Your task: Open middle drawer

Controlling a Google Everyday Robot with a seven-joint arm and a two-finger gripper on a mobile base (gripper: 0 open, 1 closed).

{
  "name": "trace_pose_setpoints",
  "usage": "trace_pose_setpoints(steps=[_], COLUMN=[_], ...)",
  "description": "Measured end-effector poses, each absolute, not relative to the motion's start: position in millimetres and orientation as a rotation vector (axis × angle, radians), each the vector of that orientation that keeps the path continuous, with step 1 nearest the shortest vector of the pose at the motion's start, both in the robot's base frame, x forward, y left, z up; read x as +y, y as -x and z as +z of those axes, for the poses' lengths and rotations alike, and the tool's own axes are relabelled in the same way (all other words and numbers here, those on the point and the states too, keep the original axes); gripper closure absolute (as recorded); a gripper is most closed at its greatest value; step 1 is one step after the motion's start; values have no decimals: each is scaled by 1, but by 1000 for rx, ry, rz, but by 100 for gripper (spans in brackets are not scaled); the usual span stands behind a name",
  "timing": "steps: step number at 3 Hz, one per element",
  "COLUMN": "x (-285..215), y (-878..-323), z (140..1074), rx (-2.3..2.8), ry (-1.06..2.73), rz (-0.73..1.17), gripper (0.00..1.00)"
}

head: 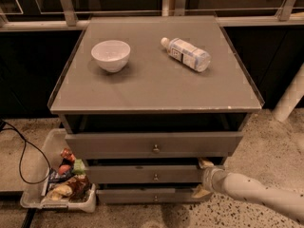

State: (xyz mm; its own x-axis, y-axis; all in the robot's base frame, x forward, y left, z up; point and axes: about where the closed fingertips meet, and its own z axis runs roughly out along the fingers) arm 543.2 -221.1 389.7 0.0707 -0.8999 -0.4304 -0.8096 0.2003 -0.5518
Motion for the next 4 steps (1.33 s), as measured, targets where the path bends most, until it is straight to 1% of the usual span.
trace_pose_setpoints(steps=[1,2,4], x=[-221,-220,-220], y=[-541,-541,-541], z=[381,381,381], rx=[1739,1739,1739], ry=[1641,1640,1640], rz=[-158,-157,-157], gripper=[0,19,66])
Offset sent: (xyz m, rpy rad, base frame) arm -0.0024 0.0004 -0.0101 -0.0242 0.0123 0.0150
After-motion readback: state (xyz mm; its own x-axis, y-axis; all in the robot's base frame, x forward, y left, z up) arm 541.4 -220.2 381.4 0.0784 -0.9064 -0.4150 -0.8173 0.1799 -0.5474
